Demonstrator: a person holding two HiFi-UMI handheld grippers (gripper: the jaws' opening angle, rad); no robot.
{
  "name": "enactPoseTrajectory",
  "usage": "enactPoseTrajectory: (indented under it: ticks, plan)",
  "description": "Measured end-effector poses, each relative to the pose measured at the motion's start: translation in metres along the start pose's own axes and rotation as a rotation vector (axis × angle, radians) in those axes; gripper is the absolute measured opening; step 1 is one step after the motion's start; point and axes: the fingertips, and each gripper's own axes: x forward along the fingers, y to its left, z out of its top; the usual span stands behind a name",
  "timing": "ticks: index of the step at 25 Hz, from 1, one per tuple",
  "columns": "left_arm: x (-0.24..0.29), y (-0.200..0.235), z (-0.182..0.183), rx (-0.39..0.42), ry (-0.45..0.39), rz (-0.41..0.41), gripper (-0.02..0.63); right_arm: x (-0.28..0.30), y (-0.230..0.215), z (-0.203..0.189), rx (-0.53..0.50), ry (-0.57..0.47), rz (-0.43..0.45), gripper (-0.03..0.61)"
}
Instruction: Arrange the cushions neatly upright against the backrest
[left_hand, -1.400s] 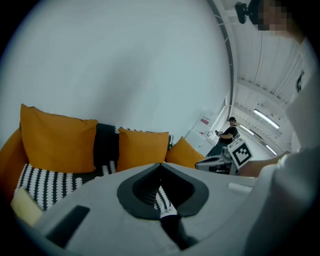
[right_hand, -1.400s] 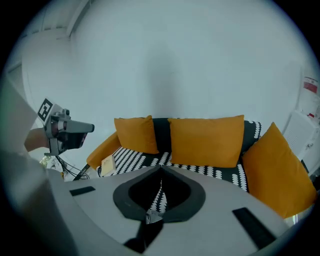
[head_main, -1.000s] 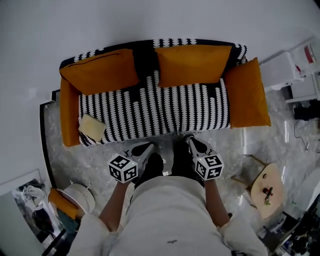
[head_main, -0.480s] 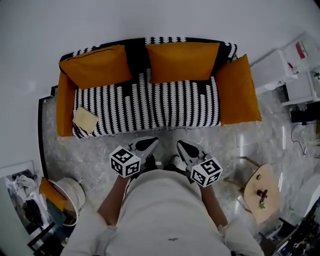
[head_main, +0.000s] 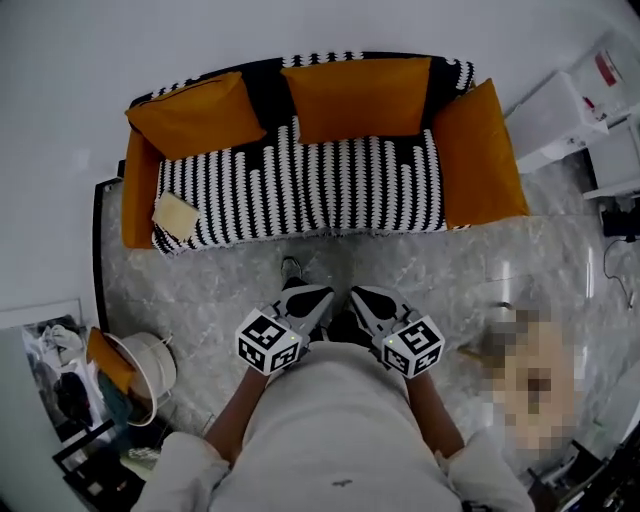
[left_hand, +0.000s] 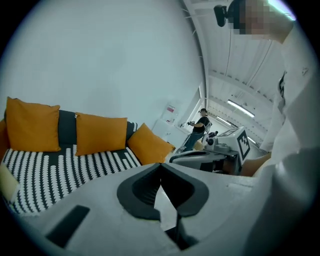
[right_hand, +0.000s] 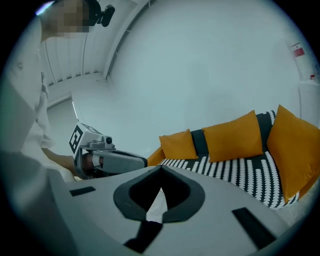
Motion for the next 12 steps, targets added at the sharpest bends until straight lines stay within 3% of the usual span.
enactPoseTrajectory:
  ticks: [6, 12]
  plan:
    - [-0.002, -0.031, -0.032, -0.064, -0.023, 0.017, 0.012, -0.021, 0.011, -0.029, -0.012, 0.036, 0.04, 0.008]
    - [0.006, -0.036, -0.028, -0.069, -0.049, 0.031, 0.012, -0.032, 0.0, -0.03, -0.006, 0.052, 0.034, 0.008]
